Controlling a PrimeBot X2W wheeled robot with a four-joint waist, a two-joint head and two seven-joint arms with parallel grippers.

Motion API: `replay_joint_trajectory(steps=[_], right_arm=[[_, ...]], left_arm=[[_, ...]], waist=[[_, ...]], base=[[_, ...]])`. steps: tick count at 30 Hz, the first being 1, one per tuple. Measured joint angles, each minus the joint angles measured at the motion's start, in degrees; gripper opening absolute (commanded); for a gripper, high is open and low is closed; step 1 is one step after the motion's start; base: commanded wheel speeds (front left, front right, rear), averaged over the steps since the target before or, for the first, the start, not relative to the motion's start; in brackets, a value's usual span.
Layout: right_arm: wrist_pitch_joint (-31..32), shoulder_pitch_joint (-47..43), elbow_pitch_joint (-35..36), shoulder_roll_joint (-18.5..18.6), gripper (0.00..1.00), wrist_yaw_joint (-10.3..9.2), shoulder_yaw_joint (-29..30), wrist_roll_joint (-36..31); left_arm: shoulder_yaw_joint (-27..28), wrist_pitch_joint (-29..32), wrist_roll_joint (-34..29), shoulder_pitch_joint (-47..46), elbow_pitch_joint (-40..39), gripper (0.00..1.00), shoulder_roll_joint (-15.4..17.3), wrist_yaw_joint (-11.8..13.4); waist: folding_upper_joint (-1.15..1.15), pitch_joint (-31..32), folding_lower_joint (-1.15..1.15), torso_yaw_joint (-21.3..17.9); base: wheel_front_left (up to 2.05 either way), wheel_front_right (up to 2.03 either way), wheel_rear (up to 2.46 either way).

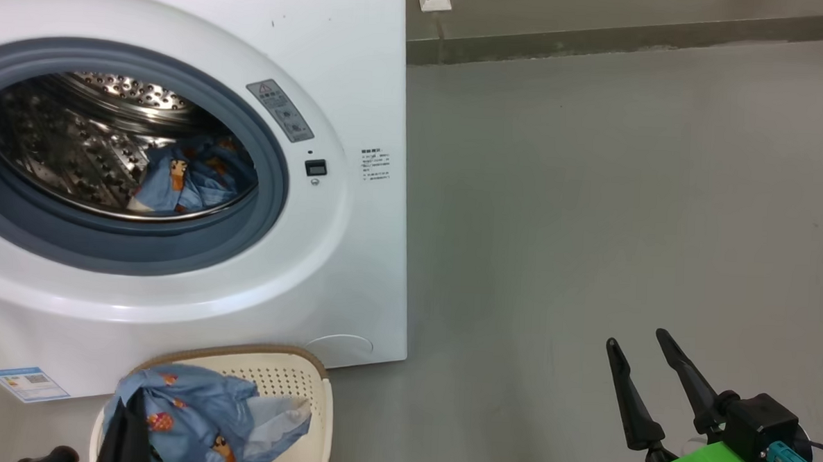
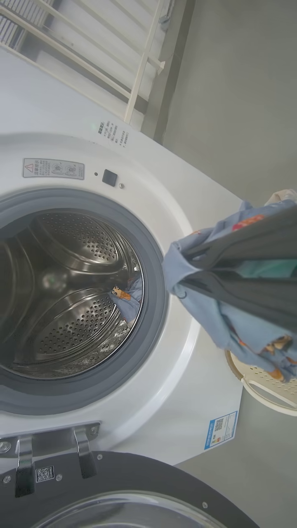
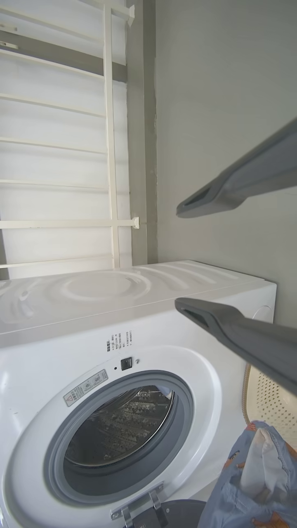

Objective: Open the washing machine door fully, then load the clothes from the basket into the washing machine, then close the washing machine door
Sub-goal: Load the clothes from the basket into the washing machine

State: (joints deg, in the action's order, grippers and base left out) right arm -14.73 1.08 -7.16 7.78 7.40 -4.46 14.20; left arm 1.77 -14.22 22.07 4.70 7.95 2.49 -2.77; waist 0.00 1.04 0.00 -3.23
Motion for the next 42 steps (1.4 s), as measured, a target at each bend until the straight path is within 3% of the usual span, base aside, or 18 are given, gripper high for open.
replay_joint_trajectory(steps=[12, 21, 28, 33, 42], right_arm=[[0.0, 0.1, 0.2, 0.5, 1.0, 0.0, -0.2, 0.0], [0.0, 2.9, 1.4, 1.4, 1.0, 0.0, -0.6, 0.1], [0.0, 5.9, 2.6, 1.8, 1.0, 0.0, -0.6, 0.3], [0.0, 8.3, 3.3, 1.7, 1.0, 0.0, -0.6, 0.7], [0.0, 12.5, 4.3, 0.7, 1.0, 0.0, -0.8, 2.1]], left_arm=[[3.2, 0.0, -1.8, -3.5, -2.5, 0.0, -0.2, -1.4], [7.0, -0.4, -4.7, -17.2, -3.4, 0.0, 0.6, -3.7], [8.7, -0.4, -4.6, -32.5, 0.3, 0.0, 5.5, -4.1], [11.3, -0.4, -2.9, -45.0, 8.3, 0.0, 9.6, -4.1], [9.9, 2.4, -3.3, -64.0, 22.1, 0.0, 17.3, -4.3]], waist=[[0.0, -3.4, 0.0, -1.0], [0.0, -10.0, 0.0, -1.6], [0.0, -17.0, 0.0, -2.6], [0.0, -22.3, 0.0, -3.6], [0.0, -32.2, 0.0, -6.4]], base=[[0.0, 0.0, 0.0], [0.0, 0.0, 0.0], [0.0, 0.0, 0.0], [0.0, 0.0, 0.0], [0.0, 0.0, 0.0]])
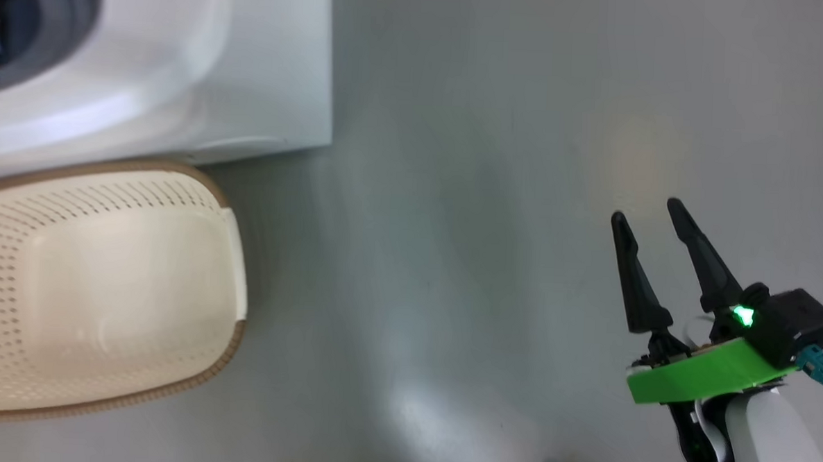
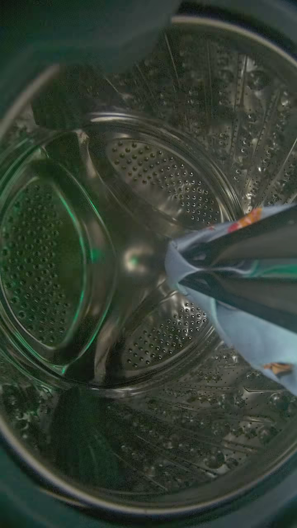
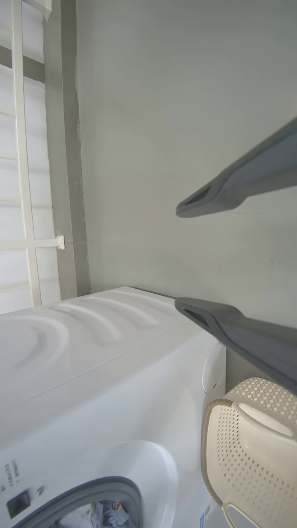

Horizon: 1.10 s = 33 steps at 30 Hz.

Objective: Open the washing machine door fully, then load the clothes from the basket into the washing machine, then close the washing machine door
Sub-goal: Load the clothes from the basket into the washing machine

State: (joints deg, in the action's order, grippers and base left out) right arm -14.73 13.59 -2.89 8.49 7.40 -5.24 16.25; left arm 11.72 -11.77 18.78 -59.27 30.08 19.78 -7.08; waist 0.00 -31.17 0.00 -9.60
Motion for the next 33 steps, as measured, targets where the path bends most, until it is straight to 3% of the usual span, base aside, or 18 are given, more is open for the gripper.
replay_joint_trajectory(steps=[5, 14, 20, 33], right_arm=[[0.0, 2.4, 0.2, -1.1, 1.0, 0.0, -1.2, 0.4], [0.0, 5.5, 0.1, -1.8, 1.0, 0.0, -3.3, 1.5], [0.0, 5.7, 0.1, -2.5, 1.0, 0.0, -3.6, 1.6], [0.0, 6.4, 0.0, -2.8, 1.0, 0.0, -4.6, 1.7]], left_arm=[[-1.9, 1.0, -0.9, -8.8, 5.5, 0.0, 3.9, 0.0], [-4.4, 1.5, -1.8, -22.1, 13.1, 0.0, 6.8, -0.3], [-5.0, -2.4, -3.7, -30.7, 16.6, 0.0, 8.9, 0.9], [-6.0, -2.9, -7.3, -32.8, 22.1, 0.0, 10.4, 2.1]], waist=[[0.0, -5.3, 0.0, -1.8], [0.0, -12.8, 0.0, -5.1], [0.0, -15.8, 0.0, -7.4], [0.0, -16.5, 0.0, -8.7]], base=[[0.0, 0.0, 0.0], [0.0, 0.0, 0.0], [0.0, 0.0, 0.0], [0.0, 0.0, 0.0]])
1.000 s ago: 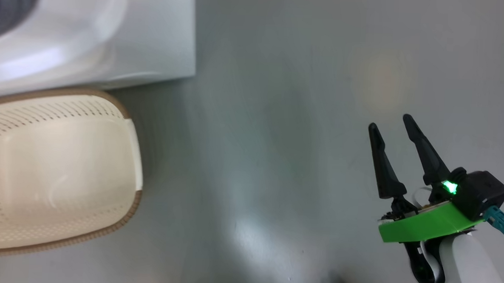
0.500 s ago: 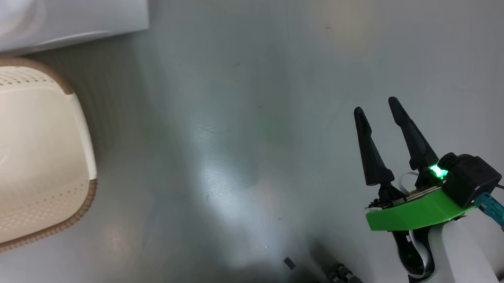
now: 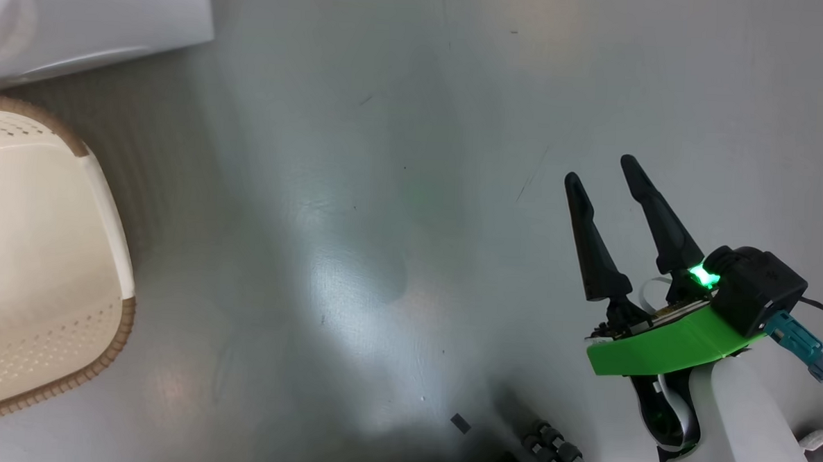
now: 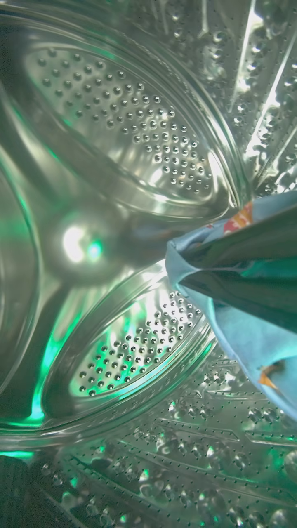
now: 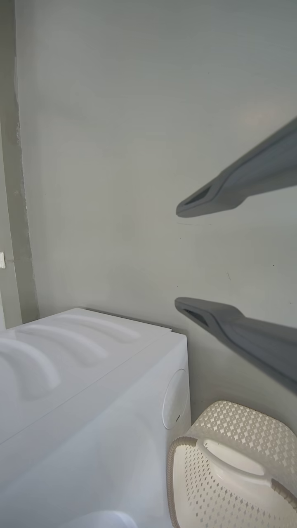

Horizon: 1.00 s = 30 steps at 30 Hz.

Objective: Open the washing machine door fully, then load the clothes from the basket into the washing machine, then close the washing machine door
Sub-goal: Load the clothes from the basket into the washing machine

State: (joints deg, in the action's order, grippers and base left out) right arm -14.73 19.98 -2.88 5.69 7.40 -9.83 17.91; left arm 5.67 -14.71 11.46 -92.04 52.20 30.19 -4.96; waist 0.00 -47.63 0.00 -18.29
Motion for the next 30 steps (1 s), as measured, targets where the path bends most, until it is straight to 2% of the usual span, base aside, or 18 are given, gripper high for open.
replay_joint_trajectory(steps=[7, 8, 9, 23, 30], right_arm=[[0.0, 0.0, -0.3, -0.1, 1.0, 0.0, 0.0, 0.2], [0.0, 0.0, -0.4, -0.1, 1.0, 0.0, 0.0, 0.2], [0.0, 0.0, -0.4, -0.1, 1.0, 0.0, 0.0, 0.2], [0.0, 0.1, -0.9, 0.8, 1.0, 0.0, 1.0, -0.1], [0.0, 0.0, -1.4, 1.6, 1.0, 0.0, 1.2, -0.3]], left_arm=[[-1.1, 0.0, -0.4, -0.9, 3.6, 0.0, 0.1, -0.2], [-1.4, 0.0, -0.6, -1.2, 4.1, 0.38, 0.1, -0.2], [-1.6, 0.0, -0.9, -1.3, 4.3, 1.0, 0.1, -0.2], [-2.1, 0.0, -0.5, 2.6, 4.7, 1.0, -0.7, -1.5], [-3.8, 0.0, 0.5, 9.4, 4.5, 1.0, -3.7, -2.1]], waist=[[0.0, 0.0, 0.0, -0.1], [0.0, 0.1, 0.0, 0.0], [0.0, 0.1, 0.0, 0.1], [0.0, 4.0, 0.0, 1.7], [0.0, 7.7, 0.0, 3.4]], base=[[0.0, 0.0, 0.0], [0.0, 0.0, 0.0], [0.0, 0.0, 0.0], [0.0, 0.0, 0.0], [0.0, 0.0, 0.0]])
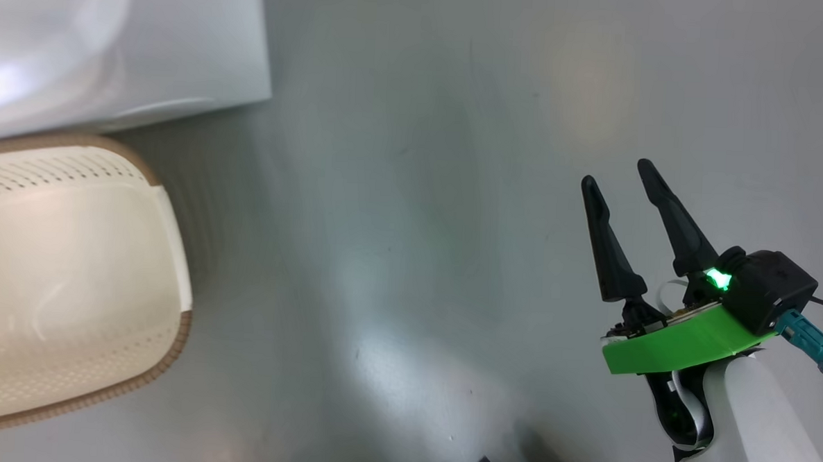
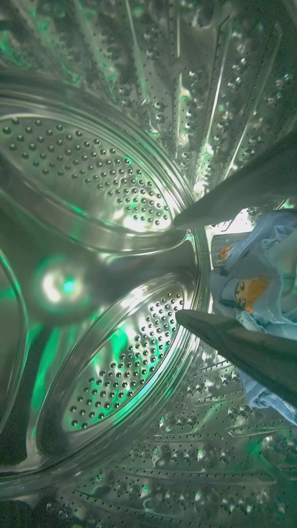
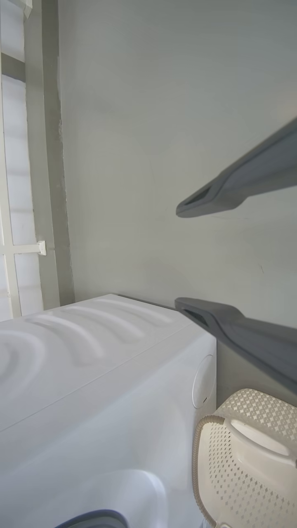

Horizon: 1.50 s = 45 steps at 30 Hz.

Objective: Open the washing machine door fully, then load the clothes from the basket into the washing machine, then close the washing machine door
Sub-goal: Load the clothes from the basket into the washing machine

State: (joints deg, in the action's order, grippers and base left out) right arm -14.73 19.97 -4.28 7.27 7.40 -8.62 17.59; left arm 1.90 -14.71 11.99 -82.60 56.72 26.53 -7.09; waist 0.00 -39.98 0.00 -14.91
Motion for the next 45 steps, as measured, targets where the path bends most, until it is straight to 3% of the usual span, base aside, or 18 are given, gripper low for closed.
replay_joint_trajectory(steps=[14, 24, 34, 45], right_arm=[[0.0, -3.5, -1.1, 2.2, 1.0, 0.0, 2.4, -1.0], [0.0, -7.4, -1.1, 3.6, 1.0, 0.0, 4.5, -1.9], [0.0, -10.7, -1.0, 3.7, 1.0, 0.0, 5.1, -2.0], [0.0, -12.9, -1.1, 4.1, 1.0, 0.0, 4.8, -2.0]], left_arm=[[-6.0, 0.0, 4.0, 19.6, -4.0, 1.0, -4.4, -0.3], [-3.7, 0.0, 7.2, 39.1, -20.1, 1.0, -9.1, -0.1], [-1.0, 0.0, 6.8, 60.0, -37.6, 1.0, -14.9, 4.1], [3.0, 0.0, 5.6, 72.8, -46.7, 1.0, -21.7, 5.4]], waist=[[0.0, 9.9, 0.0, 3.5], [0.0, 15.9, 0.0, 6.8], [0.0, 21.3, 0.0, 8.8], [0.0, 25.2, 0.0, 9.3]], base=[[0.0, 0.0, 0.0], [0.0, 0.0, 0.0], [0.0, 0.0, 0.0], [0.0, 0.0, 0.0]])
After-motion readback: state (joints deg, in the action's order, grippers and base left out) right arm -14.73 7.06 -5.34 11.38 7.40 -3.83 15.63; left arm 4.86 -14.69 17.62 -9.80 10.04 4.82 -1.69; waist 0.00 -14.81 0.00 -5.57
